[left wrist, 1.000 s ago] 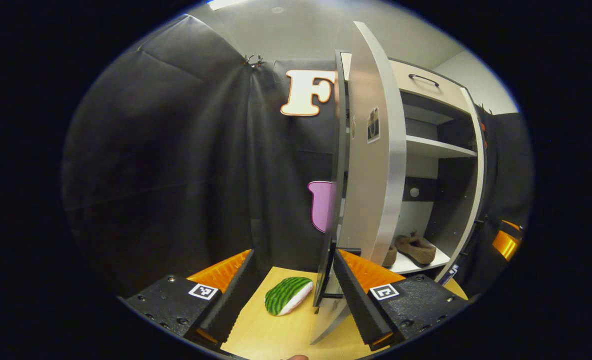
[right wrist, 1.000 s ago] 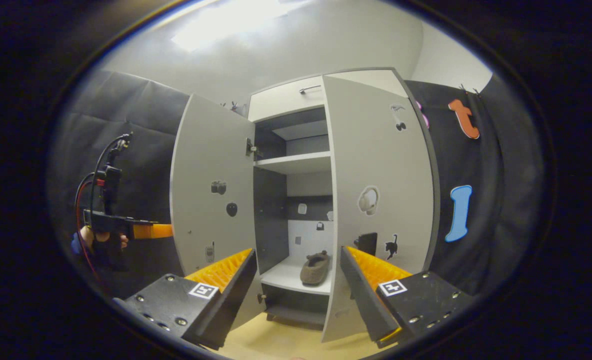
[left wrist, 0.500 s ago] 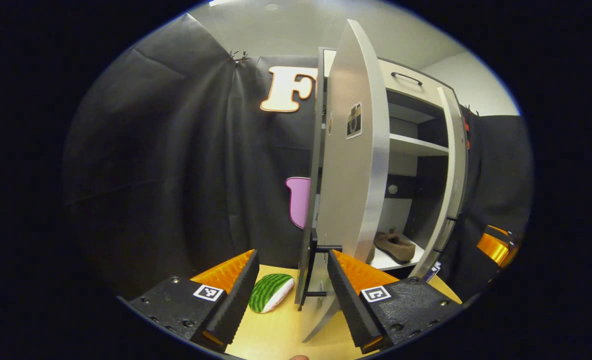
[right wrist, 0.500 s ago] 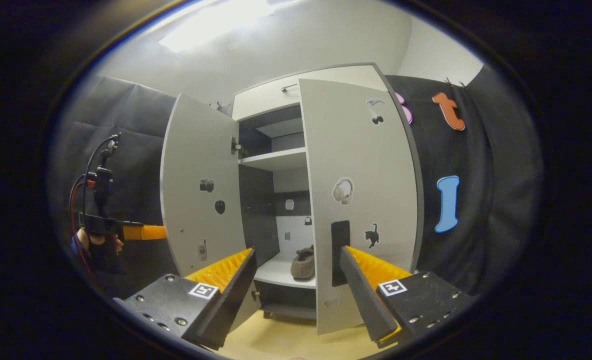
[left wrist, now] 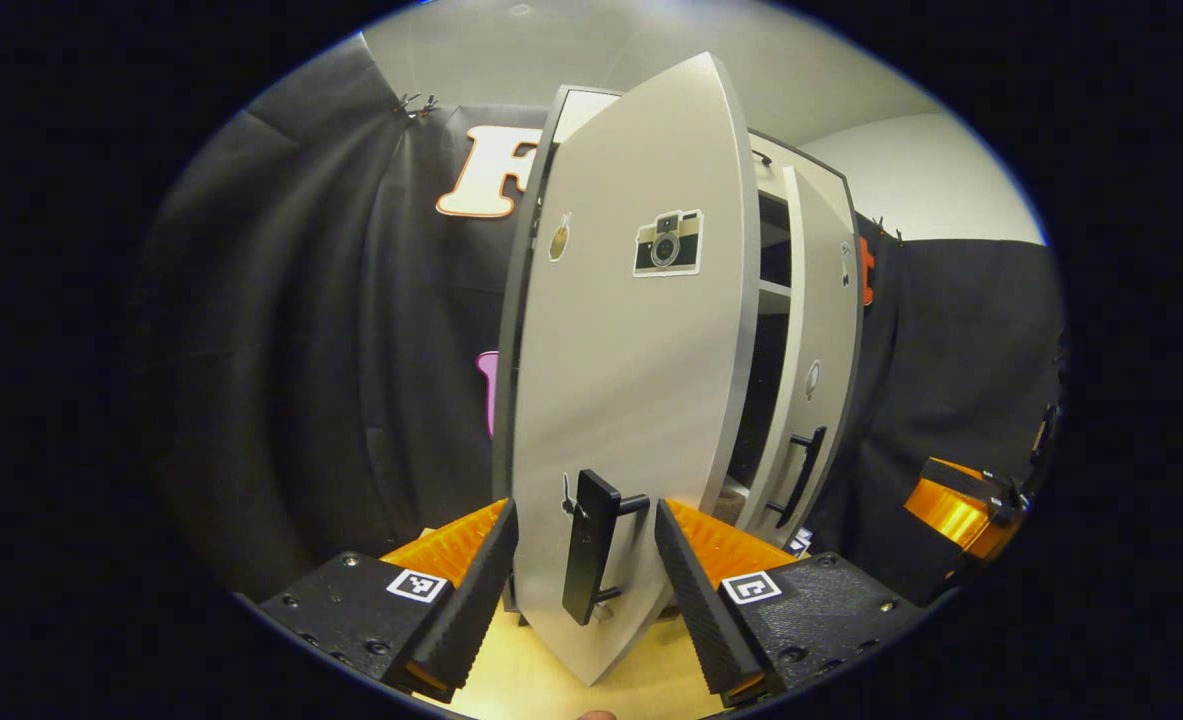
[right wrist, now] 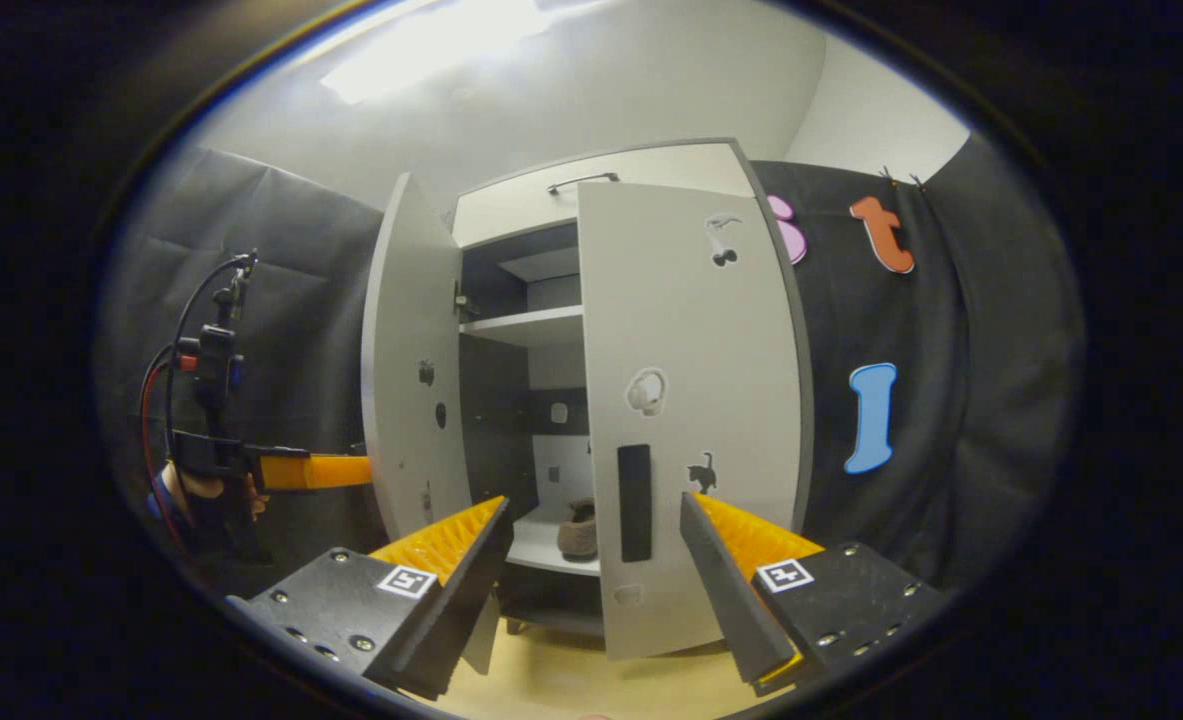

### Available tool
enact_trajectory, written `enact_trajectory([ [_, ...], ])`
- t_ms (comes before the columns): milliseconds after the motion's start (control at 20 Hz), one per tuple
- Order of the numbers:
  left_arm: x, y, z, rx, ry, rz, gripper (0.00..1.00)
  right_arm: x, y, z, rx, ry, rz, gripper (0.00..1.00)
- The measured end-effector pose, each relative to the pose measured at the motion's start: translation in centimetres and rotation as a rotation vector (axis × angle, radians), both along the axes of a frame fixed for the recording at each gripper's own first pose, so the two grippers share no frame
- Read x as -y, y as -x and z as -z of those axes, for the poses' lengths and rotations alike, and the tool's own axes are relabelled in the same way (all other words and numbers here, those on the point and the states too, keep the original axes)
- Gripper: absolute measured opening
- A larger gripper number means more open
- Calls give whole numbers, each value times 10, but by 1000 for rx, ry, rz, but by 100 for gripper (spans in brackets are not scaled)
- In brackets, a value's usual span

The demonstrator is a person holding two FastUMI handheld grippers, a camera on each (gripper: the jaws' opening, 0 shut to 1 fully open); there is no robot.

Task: Grab one shoe with the right hand and put it into the shoe cabinet, grab the other shoe with the left hand and put it into the shoe cabinet; then close the right door with the right hand and the left door with the left hand.

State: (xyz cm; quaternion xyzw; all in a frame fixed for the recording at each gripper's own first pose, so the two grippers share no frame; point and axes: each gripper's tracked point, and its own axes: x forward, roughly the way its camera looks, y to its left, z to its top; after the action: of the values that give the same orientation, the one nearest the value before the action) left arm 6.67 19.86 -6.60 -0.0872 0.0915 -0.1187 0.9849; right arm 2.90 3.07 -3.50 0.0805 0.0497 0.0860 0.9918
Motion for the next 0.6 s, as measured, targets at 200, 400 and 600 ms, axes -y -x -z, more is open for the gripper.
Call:
enact_trajectory([
  [200,17,-6,1,-2,30,28,85,22,6,2,-7,-15,37,100],
  [400,42,-15,7,-4,33,72,85,33,6,1,-2,-14,57,100],
  [600,54,-30,18,10,-16,51,91,44,10,2,4,-3,82,100],
])
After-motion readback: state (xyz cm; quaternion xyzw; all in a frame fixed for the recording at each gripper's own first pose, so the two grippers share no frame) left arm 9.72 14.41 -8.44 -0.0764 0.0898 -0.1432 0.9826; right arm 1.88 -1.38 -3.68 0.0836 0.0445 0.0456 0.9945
